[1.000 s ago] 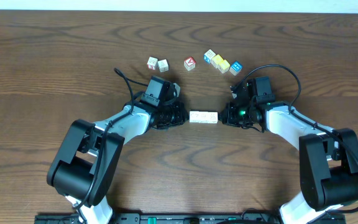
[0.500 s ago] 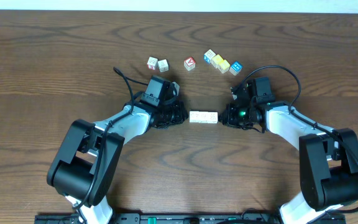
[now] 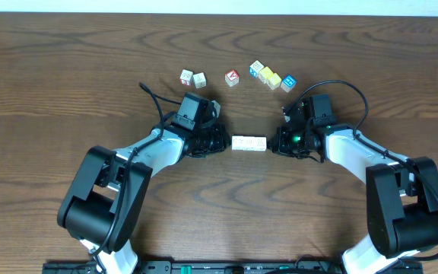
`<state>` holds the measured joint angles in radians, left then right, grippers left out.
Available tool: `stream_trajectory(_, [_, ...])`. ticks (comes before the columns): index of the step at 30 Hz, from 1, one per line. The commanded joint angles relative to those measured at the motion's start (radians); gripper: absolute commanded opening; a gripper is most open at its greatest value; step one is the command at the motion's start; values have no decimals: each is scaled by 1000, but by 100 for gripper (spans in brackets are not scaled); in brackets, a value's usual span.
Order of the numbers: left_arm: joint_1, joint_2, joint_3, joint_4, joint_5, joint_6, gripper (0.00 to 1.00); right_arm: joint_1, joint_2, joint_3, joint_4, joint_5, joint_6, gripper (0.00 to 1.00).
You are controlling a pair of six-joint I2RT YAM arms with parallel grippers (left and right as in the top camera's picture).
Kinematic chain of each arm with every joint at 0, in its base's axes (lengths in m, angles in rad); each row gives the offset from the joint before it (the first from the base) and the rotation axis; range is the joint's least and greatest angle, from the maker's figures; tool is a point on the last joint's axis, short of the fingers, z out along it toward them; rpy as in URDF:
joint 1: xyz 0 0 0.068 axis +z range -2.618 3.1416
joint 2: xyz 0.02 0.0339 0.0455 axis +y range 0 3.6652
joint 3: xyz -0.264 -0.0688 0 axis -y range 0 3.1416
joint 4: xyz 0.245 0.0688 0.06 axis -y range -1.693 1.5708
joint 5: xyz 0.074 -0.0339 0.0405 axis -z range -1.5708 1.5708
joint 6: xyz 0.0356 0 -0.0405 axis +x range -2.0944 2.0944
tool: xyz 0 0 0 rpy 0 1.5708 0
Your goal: Lift 3 blocks
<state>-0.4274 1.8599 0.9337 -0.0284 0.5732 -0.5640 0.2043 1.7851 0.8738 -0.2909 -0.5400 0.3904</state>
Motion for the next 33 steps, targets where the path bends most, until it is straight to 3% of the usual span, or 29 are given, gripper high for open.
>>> stream_trajectory(1, [-2,17,-2,0,18,14,7,9,8,0,0,-15,10,1])
stream_trajectory(33, [-24,15,-2,0,30,13,7,46,8,55,-19,-10,13,1])
